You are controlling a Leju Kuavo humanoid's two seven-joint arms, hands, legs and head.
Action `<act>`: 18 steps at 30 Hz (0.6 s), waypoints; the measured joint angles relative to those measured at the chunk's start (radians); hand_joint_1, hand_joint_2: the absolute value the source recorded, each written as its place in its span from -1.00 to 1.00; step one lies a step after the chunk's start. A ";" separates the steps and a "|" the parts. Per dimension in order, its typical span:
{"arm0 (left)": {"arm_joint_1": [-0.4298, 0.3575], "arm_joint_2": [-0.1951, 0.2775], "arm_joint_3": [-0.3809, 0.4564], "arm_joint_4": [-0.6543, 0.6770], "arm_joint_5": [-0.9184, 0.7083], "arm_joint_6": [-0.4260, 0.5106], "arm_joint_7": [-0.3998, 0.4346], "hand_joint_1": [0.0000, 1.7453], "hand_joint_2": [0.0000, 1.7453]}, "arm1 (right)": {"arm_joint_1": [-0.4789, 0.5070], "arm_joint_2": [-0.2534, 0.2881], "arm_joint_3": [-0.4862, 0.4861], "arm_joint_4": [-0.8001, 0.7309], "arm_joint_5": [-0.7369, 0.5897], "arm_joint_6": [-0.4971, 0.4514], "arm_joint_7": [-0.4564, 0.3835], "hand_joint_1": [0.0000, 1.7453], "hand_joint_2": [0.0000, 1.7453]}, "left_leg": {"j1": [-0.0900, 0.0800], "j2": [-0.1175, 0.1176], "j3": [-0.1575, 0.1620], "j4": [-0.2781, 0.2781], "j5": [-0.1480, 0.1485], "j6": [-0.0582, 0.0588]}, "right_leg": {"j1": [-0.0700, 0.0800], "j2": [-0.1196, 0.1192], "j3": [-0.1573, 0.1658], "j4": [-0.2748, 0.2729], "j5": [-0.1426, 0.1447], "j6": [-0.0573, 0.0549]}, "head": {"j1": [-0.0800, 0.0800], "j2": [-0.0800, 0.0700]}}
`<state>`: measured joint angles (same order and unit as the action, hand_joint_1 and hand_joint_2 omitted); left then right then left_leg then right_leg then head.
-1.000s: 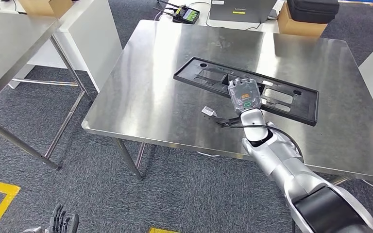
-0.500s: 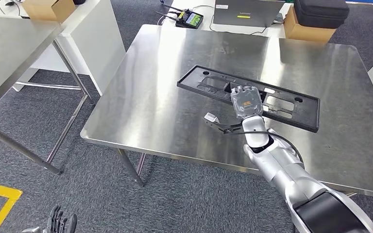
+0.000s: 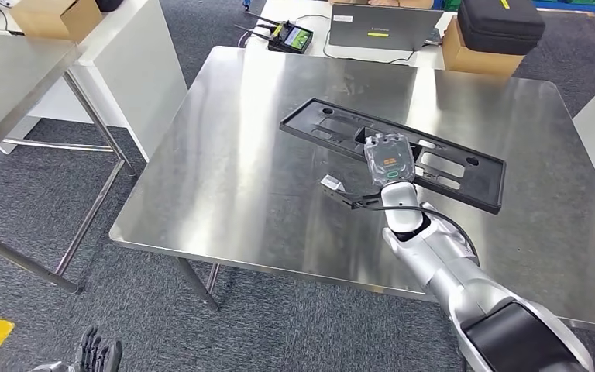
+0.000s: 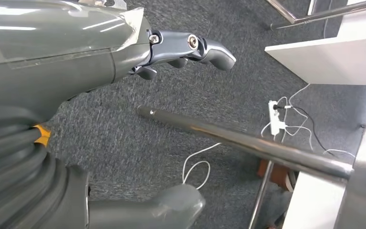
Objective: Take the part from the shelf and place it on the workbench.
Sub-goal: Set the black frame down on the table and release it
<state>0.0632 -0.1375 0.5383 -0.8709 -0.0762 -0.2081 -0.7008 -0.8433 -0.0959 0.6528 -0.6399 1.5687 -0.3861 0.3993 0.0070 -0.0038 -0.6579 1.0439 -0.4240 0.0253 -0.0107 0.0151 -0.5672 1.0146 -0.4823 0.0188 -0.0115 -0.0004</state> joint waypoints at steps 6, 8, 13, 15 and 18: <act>-0.003 0.001 0.007 0.000 0.000 0.000 0.000 -1.00 1.00 | -0.007 0.006 0.002 0.001 0.000 0.003 0.000 1.00 1.00 | 0.000 -0.001 0.031 -0.027 -0.007 0.034 | 0.000 -0.008 -0.094 0.169 -0.071 0.007 | 0.003 0.000; -0.004 0.000 0.014 0.001 -0.003 -0.001 0.000 -1.00 1.00 | -0.004 0.008 0.005 0.002 0.000 0.008 0.000 1.00 1.00 | -0.001 -0.003 0.037 -0.026 -0.014 0.039 | 0.001 -0.008 -0.169 0.276 -0.091 0.007 | 0.004 0.000; -0.001 -0.002 0.021 0.006 -0.024 0.009 0.000 -1.00 1.00 | -0.010 0.020 0.012 0.004 0.000 0.014 -0.006 -1.00 -1.00 | -0.008 -0.012 0.063 -0.024 -0.039 0.027 | 0.003 -0.010 -0.098 0.050 0.051 0.027 | 0.005 0.000; 0.000 -0.002 0.021 0.006 -0.030 0.020 0.000 -1.00 1.00 | -0.019 0.029 0.014 0.005 0.000 0.015 -0.008 -1.00 -1.00 | -0.012 -0.012 0.068 -0.021 -0.050 0.022 | 0.003 -0.012 -0.072 -0.003 0.073 0.017 | 0.003 0.000; 0.006 -0.004 0.025 0.006 -0.033 0.031 0.000 -1.00 1.00 | -0.025 0.040 0.016 0.010 0.000 0.016 -0.010 -1.00 -1.00 | -0.008 -0.011 0.071 -0.020 -0.055 0.028 | 0.002 -0.010 -0.070 -0.006 0.073 0.013 | 0.001 0.000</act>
<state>0.0696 -0.1411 0.5633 -0.8652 -0.1090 -0.1771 -0.7008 -0.8686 -0.0560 0.6689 -0.6301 1.5690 -0.3703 0.3897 -0.0006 -0.0153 -0.5865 1.0235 -0.4795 0.0533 -0.0090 0.0049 -0.6367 1.0089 -0.4092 0.0317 -0.0104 -0.0004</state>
